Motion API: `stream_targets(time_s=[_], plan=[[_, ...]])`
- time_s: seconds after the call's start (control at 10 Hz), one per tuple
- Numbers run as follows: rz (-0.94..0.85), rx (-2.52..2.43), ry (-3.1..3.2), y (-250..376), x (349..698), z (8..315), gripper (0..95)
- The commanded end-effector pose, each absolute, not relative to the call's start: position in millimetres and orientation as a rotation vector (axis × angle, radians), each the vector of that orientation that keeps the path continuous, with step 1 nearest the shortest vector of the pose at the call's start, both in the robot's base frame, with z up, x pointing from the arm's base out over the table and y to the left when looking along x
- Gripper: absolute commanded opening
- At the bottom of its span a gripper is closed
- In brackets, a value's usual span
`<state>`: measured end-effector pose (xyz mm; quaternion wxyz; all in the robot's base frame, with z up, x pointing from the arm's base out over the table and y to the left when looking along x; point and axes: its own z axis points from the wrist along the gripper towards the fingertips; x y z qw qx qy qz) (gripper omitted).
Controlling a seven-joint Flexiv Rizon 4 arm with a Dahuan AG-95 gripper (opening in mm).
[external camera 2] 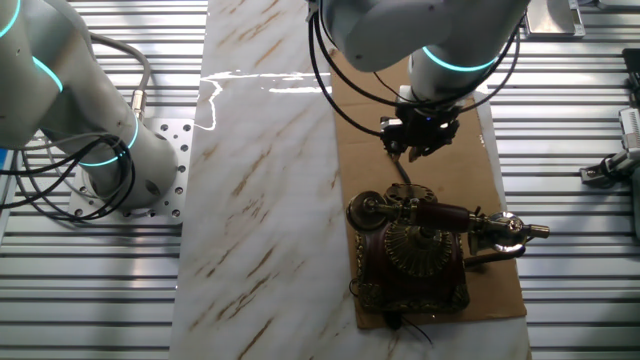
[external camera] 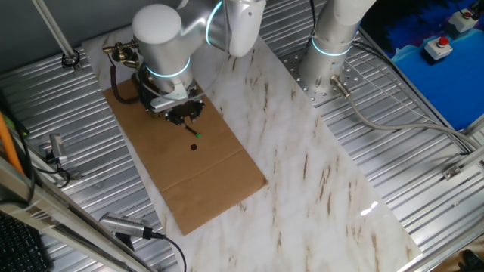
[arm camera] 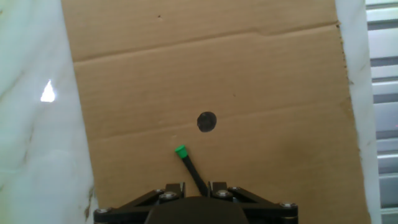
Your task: Dial a number on an old rotary phone
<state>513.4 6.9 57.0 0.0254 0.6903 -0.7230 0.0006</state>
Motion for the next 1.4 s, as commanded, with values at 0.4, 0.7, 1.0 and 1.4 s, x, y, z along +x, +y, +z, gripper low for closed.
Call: stream_targets(time_s=[0.4, 0.7, 1.0, 1.4], plan=[[0.022, 2.149, -2.234, 12.8, 521.7, 47.7, 19.0], [0.030, 2.156, -2.239, 13.8, 526.1, 41.0, 19.0], [0.033, 2.124, -2.278, 13.3, 521.7, 38.0, 19.0], [0.010, 2.088, -2.334, 13.3, 521.7, 38.0, 19.0]])
